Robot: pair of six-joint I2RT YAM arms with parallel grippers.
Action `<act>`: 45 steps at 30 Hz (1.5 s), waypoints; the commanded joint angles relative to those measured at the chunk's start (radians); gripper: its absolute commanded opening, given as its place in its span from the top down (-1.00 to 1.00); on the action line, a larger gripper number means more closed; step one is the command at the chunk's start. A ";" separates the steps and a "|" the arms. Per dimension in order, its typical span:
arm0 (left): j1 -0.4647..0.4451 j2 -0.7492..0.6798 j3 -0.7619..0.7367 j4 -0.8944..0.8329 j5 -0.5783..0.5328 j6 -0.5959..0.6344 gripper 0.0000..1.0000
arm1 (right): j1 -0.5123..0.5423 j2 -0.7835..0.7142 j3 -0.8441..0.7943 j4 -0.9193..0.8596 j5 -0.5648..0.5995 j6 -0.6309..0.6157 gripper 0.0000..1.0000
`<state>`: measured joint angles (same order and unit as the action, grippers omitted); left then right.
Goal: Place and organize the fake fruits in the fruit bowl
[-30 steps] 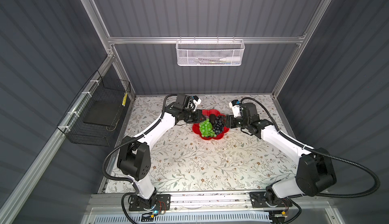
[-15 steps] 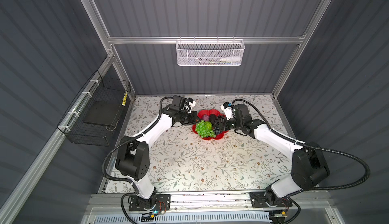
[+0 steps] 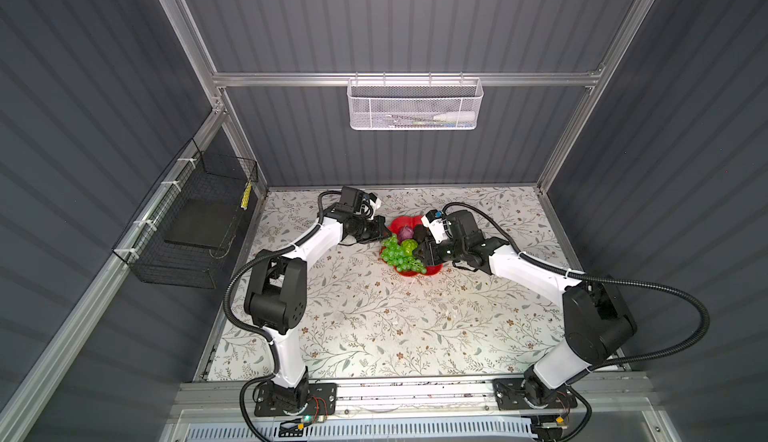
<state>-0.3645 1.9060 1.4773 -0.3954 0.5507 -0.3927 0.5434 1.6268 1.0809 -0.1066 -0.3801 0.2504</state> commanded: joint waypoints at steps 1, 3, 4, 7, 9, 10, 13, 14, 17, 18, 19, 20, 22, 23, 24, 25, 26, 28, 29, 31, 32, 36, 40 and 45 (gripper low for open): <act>0.007 0.053 0.070 0.010 0.035 0.021 1.00 | 0.016 0.024 0.002 0.023 -0.029 -0.011 0.10; 0.007 0.085 0.099 0.010 0.037 0.028 1.00 | 0.023 0.034 0.001 0.027 -0.033 -0.013 0.11; 0.008 0.101 0.114 0.011 0.041 0.030 1.00 | 0.025 0.039 -0.001 0.029 -0.036 -0.013 0.11; 0.009 0.159 0.174 0.000 0.077 0.035 1.00 | 0.031 0.052 -0.014 0.055 -0.049 -0.008 0.12; 0.009 0.195 0.208 -0.005 0.091 0.034 1.00 | 0.038 0.066 -0.021 0.074 -0.059 -0.005 0.12; 0.007 0.206 0.217 -0.005 0.096 0.034 1.00 | 0.043 0.073 -0.020 0.076 -0.062 -0.006 0.12; 0.007 0.243 0.247 -0.004 0.109 0.029 1.00 | 0.054 0.094 -0.014 0.077 -0.059 -0.009 0.14; 0.007 0.252 0.253 -0.006 0.110 0.029 1.00 | 0.057 0.098 -0.015 0.080 -0.056 -0.009 0.14; 0.007 0.272 0.264 -0.007 0.110 0.028 0.98 | 0.062 0.111 -0.015 0.084 -0.051 -0.011 0.14; 0.008 0.276 0.265 -0.008 0.109 0.029 0.93 | 0.064 0.118 -0.013 0.084 -0.048 -0.013 0.14; 0.008 0.280 0.266 -0.005 0.108 0.029 0.89 | 0.064 0.125 -0.011 0.084 -0.044 -0.012 0.14; 0.007 0.283 0.267 -0.005 0.103 0.029 0.83 | 0.064 0.134 -0.007 0.080 -0.037 -0.013 0.14; 0.008 0.286 0.270 -0.006 0.097 0.031 0.53 | 0.066 0.147 0.001 0.075 -0.032 -0.014 0.14; 0.007 0.286 0.274 -0.014 0.091 0.035 0.39 | 0.067 0.152 0.003 0.075 -0.025 -0.013 0.15; 0.008 0.283 0.276 -0.016 0.086 0.041 0.29 | 0.068 0.154 0.005 0.074 -0.017 -0.013 0.15; 0.008 0.280 0.280 -0.022 0.080 0.047 0.22 | 0.068 0.158 0.008 0.073 -0.011 -0.013 0.14; 0.008 0.276 0.286 -0.030 0.069 0.053 0.11 | 0.067 0.161 0.011 0.072 -0.007 -0.014 0.14; 0.008 0.270 0.302 -0.052 0.049 0.069 -0.17 | 0.067 0.172 0.022 0.070 -0.002 -0.019 0.14; 0.009 0.265 0.312 -0.065 0.042 0.078 -0.22 | 0.068 0.176 0.030 0.067 -0.002 -0.023 0.14; 0.008 0.248 0.323 -0.092 0.026 0.095 -0.33 | 0.066 0.173 0.042 0.058 0.010 -0.030 0.13; 0.009 0.234 0.326 -0.106 0.010 0.106 -0.43 | 0.066 0.167 0.047 0.055 0.020 -0.035 0.12; 0.009 0.153 0.311 -0.185 -0.143 0.155 -0.81 | 0.066 0.117 0.071 0.015 0.033 -0.048 0.10; 0.009 0.059 0.244 -0.229 -0.290 0.173 -0.94 | 0.066 0.027 0.065 -0.027 0.119 -0.057 0.04; 0.009 -0.103 0.081 -0.233 -0.420 0.135 -0.94 | 0.044 -0.110 0.042 -0.104 0.224 -0.051 -0.10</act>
<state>-0.3626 1.8816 1.6432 -0.5785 0.2581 -0.2543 0.6010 1.5799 1.1206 -0.1429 -0.2367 0.2039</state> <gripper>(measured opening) 0.969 0.548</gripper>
